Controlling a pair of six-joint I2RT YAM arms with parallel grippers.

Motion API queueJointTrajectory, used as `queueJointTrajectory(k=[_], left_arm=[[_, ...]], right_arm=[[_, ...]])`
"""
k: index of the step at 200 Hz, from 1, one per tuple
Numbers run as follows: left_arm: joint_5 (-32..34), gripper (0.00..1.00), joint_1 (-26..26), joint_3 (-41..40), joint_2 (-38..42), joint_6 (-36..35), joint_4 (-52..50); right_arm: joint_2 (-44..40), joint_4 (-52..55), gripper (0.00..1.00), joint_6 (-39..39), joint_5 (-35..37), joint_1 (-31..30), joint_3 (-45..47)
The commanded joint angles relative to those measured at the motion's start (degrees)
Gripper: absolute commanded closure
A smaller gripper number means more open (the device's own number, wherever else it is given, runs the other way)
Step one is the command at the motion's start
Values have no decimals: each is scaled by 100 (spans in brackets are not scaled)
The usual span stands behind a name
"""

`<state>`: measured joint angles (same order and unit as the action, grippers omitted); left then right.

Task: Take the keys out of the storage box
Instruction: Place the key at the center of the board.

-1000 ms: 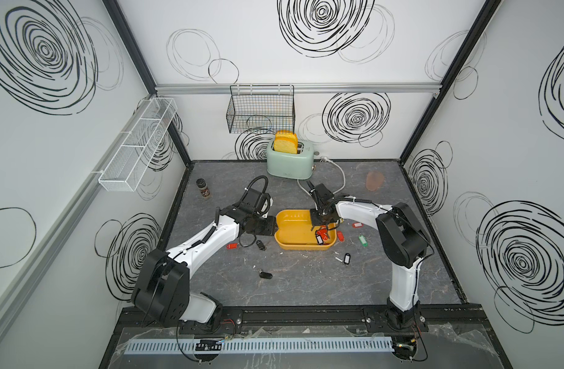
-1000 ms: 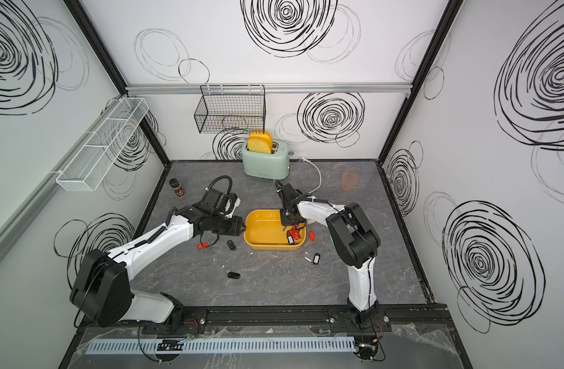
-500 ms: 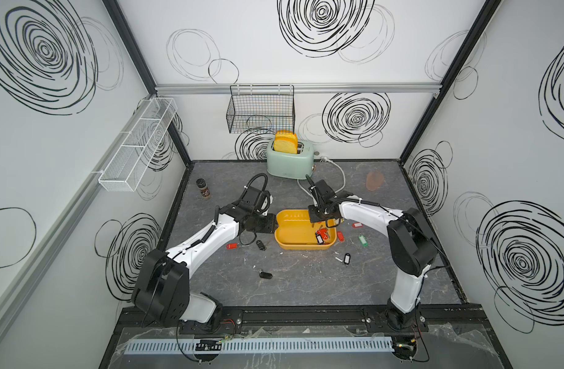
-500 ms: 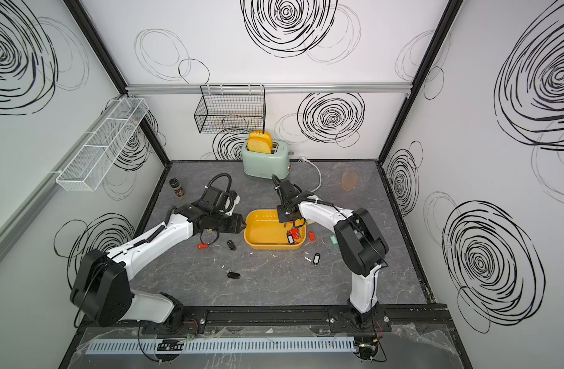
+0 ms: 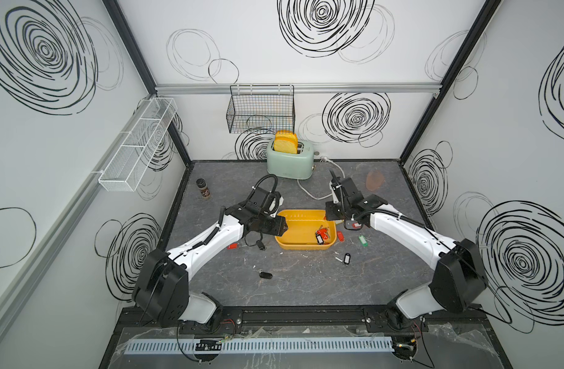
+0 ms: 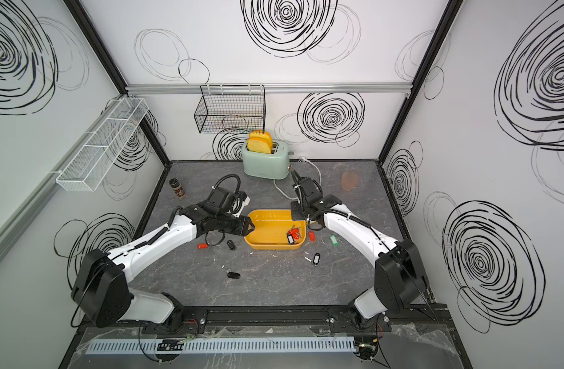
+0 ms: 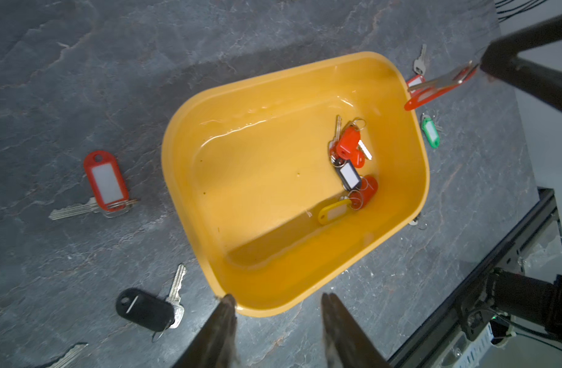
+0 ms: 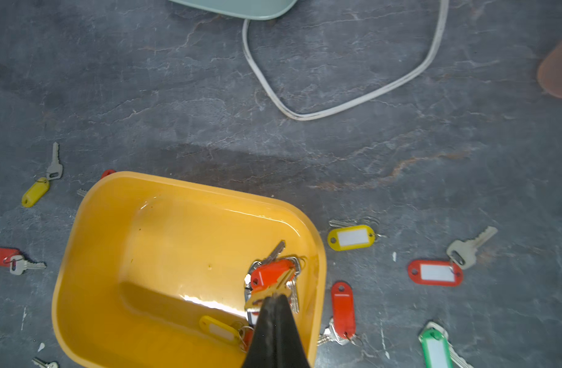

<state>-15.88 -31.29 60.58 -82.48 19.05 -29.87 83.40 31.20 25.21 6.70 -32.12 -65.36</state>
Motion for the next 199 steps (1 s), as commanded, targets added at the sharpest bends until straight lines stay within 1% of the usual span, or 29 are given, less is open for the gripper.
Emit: queueJointTrajectory(k=[1, 18, 48, 82, 115, 161, 199], left_arm=[[-239, 51, -210, 298, -166, -205, 227], [-258, 51, -370, 420, -279, -279, 239], [-258, 51, -531, 623, -498, -324, 228], [-276, 51, -597, 743, -651, -342, 237], [-267, 51, -615, 737, -696, -358, 246], [-190, 51, -609, 631, -638, -360, 245], [-170, 51, -581, 592, -647, -393, 253]], right_arm=[[-587, 463, 100, 335, 243, 290, 282], [-1017, 662, 100, 535, 278, 671, 605], [-1681, 982, 100, 926, 576, 1205, 1215], [-2087, 1149, 100, 1252, 419, 1718, 1806], [-2068, 1150, 100, 1397, 194, 1873, 2249], [-2047, 1073, 100, 1573, -74, 1881, 2810], [-1970, 956, 100, 1609, -86, 1877, 3129]])
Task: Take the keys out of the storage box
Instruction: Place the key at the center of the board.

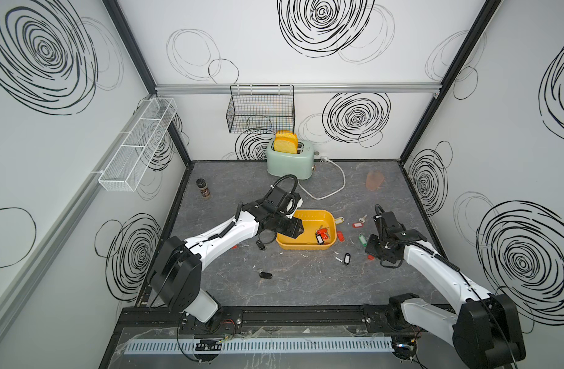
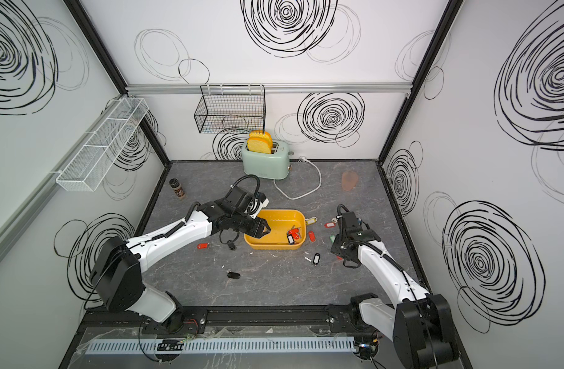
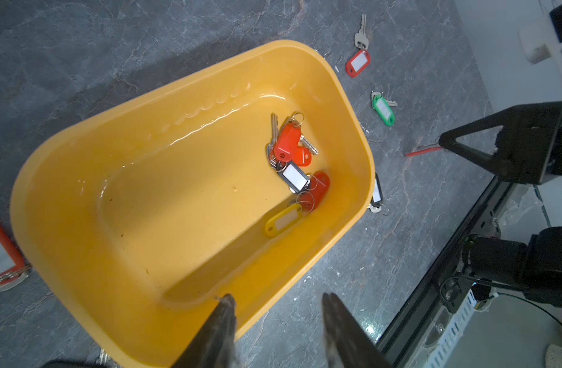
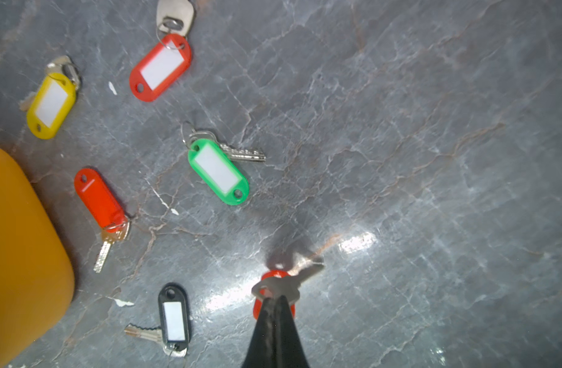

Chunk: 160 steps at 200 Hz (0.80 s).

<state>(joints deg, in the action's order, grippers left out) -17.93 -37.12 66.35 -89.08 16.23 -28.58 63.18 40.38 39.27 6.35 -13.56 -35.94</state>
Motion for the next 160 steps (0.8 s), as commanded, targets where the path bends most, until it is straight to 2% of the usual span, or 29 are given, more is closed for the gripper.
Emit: queueJointTrajectory(k=[1, 40, 63, 85, 92, 160], left_arm=[[36, 51, 3, 13, 13, -107, 124], [44, 51, 41, 1, 6, -131, 116], [40, 51, 55, 10, 0, -128, 116], [53, 51, 73, 45, -13, -125, 111], [53, 51, 74, 53, -14, -121, 115], [18, 53, 52, 230, -220, -90, 92]], right_arm=[[53, 35, 100, 204, -57, 21, 190], [110, -98, 99, 209, -207, -4, 325], [81, -159, 87, 138, -283, -8, 311], [54, -162, 69, 71, -292, -15, 243], [49, -153, 67, 46, -293, -15, 192], [-41, -163, 66, -377, -325, -33, -494]])
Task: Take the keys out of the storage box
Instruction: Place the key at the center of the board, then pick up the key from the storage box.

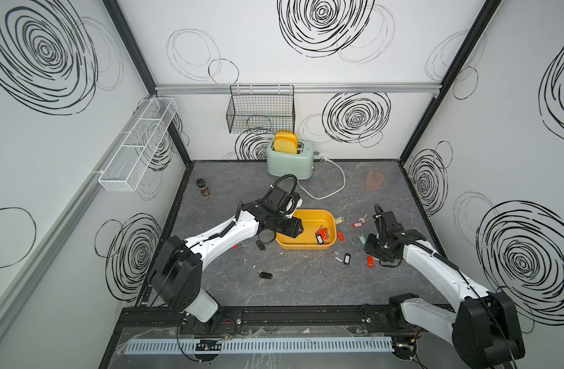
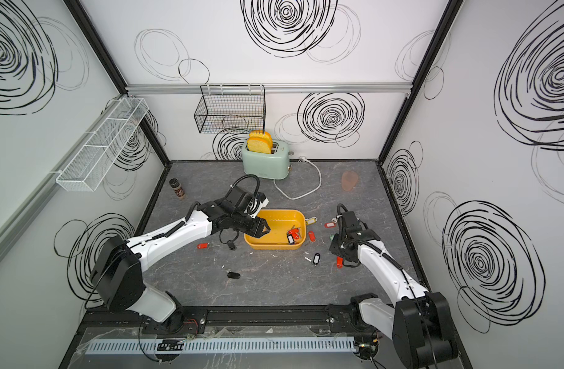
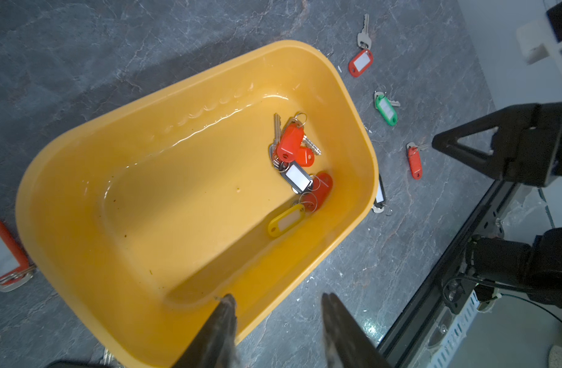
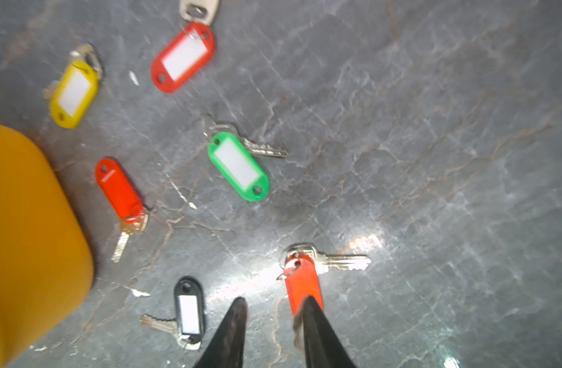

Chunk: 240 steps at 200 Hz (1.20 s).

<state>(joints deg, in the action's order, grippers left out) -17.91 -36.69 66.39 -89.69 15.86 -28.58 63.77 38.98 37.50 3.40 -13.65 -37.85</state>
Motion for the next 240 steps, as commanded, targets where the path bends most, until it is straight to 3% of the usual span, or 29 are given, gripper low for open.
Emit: queueJointTrajectory(k=[1, 74, 152, 240], left_arm=[[16, 53, 6, 230, -165, -55, 90], [124, 52, -240, 852, -911, -460, 104], [990, 51, -894, 1078, -1696, -948, 1111], [1313, 50, -1031, 1544, -2409, -1147, 1609]], right_arm=[[-101, -36, 66, -212, -49, -24, -312], [-222, -751, 66, -1051, -1192, -50, -650], [-299, -991, 66, -1242, -1557, -19, -648], [-400, -1033, 65, -1333, -1601, 42, -584]])
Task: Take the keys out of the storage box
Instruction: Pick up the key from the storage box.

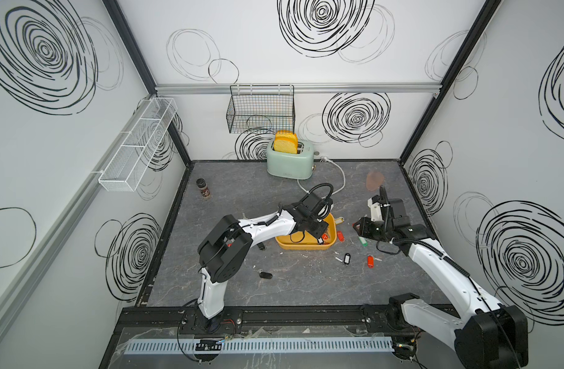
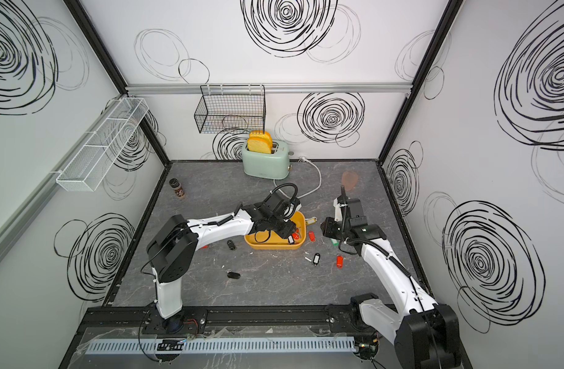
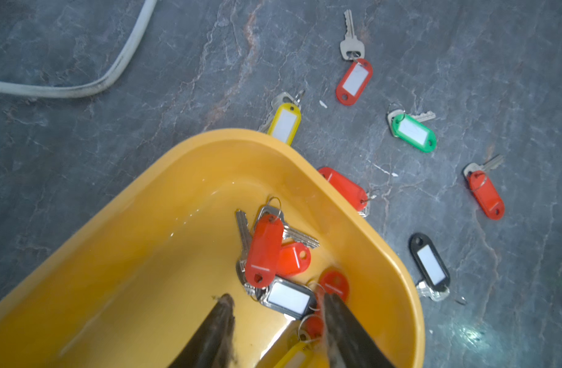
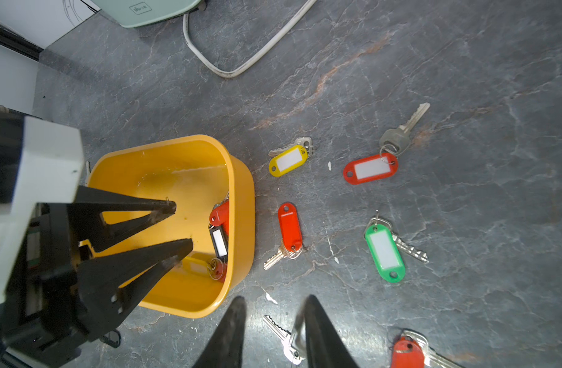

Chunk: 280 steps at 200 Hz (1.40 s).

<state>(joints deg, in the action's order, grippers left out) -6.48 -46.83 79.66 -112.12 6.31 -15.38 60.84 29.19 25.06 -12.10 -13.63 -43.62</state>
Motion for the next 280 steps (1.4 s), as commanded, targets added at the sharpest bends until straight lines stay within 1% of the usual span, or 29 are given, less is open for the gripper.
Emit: queueJointTrajectory(k=[1, 84, 102, 224, 280], left_arm=[[167, 50, -14, 222, -173, -191, 289], [266, 54, -124, 741, -718, -393, 213], [257, 57, -125, 845, -818, -398, 158], [410, 63, -224, 928, -1152, -411, 187], [527, 68, -233, 911, -1250, -393, 229]], right_arm=[[-107, -54, 65, -89, -58, 42, -7], [-80, -95, 65, -72, -34, 62, 75], [-72, -98, 65, -63, -34, 66, 91], [-38, -130, 65, -78, -22, 115, 138], [-4, -135, 65, -89, -46, 134, 108]])
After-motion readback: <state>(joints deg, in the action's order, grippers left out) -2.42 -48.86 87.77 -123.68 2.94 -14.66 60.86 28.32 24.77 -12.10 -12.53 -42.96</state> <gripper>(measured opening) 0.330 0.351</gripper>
